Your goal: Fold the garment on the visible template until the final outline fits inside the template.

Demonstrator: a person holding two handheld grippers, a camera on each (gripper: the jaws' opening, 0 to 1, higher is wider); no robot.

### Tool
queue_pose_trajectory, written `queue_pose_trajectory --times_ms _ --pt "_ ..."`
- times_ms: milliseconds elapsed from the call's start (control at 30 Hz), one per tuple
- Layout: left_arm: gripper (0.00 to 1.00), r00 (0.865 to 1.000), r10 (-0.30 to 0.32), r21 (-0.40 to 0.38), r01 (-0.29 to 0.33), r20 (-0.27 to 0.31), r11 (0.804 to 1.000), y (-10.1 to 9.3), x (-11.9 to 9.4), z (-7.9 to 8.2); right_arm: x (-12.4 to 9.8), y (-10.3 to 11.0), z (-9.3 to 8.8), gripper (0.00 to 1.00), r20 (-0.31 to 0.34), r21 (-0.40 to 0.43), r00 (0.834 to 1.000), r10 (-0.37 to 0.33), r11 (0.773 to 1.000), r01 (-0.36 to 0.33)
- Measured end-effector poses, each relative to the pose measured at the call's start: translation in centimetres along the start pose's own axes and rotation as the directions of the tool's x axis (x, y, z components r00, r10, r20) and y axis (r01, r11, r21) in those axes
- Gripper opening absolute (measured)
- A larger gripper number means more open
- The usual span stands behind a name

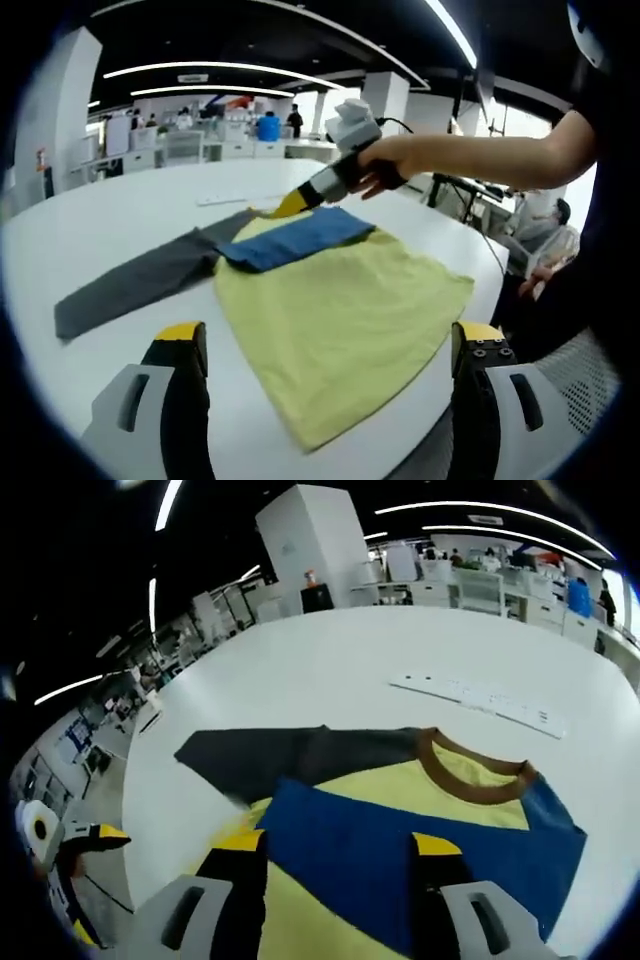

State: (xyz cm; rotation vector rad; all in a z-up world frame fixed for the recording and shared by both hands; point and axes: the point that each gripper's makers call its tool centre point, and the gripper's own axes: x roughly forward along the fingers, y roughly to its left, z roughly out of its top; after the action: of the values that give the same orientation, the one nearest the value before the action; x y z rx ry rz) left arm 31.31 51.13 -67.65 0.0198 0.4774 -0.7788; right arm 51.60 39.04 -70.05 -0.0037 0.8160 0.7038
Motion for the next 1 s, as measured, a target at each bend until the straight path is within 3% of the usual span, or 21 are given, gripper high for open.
queue_pose_trajectory --times_ms 567,1000 --pt "0.99 0.999 -0.031 0.016 0.031 -0.016 0.999 -0.6 0.8 0.1 -7.2 -6.9 -2.8 0.54 0.048 0.088 0.991 -0.126 0.989 0.122" --pt "0.99 0.998 -0.053 0.024 0.054 -0.027 0.998 -1.3 1.0 0.0 -11.0 -11.0 -6.2 0.44 0.050 0.138 0.979 -0.199 0.972 0.191"
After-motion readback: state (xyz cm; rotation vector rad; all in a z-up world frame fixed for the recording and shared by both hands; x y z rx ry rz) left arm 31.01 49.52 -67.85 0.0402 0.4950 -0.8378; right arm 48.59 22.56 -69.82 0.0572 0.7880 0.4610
